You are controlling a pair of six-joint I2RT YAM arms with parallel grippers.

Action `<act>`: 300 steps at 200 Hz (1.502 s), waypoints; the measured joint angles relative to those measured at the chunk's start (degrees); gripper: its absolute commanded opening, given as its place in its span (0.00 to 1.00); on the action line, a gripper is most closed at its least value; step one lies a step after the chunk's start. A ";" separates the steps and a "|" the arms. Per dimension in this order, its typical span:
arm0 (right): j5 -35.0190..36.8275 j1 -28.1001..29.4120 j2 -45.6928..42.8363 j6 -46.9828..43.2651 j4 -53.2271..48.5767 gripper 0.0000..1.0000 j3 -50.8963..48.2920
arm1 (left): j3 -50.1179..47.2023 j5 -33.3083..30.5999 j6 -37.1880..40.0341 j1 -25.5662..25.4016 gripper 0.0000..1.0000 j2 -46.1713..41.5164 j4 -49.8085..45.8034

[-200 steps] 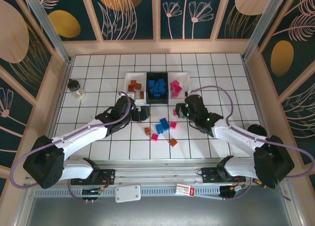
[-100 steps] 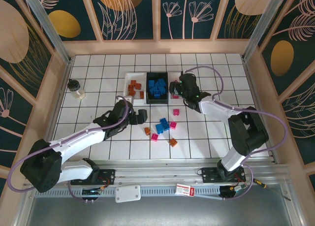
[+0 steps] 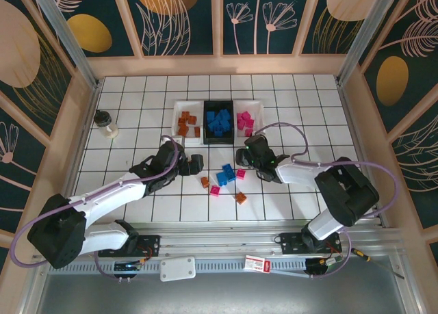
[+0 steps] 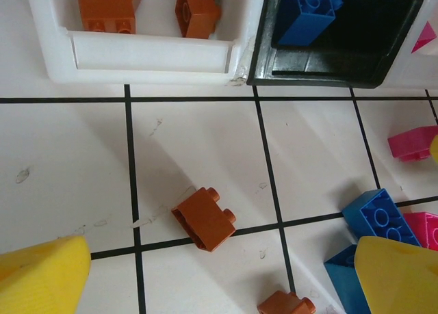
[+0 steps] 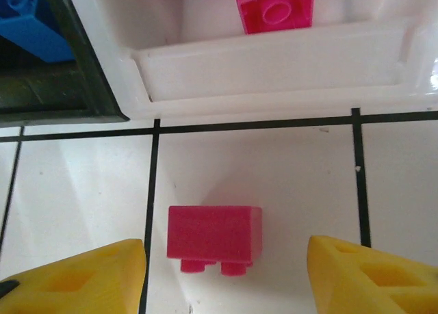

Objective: Sort the legos into containers by color
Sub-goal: Pick up the lego from the center of the table, then place the lego in the container.

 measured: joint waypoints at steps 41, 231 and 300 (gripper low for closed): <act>-1.46 -0.33 3.04 -0.50 1.66 0.31 0.00 | -0.15 -0.33 -0.13 0.00 0.99 0.37 -0.09; -6.40 -10.75 14.05 -9.57 -1.22 0.62 25.03 | 0.09 -2.16 -2.23 0.02 0.98 0.13 -2.84; -6.67 -5.79 1.64 -9.38 -0.26 0.62 15.37 | 1.53 4.09 -4.63 2.93 0.73 14.36 1.53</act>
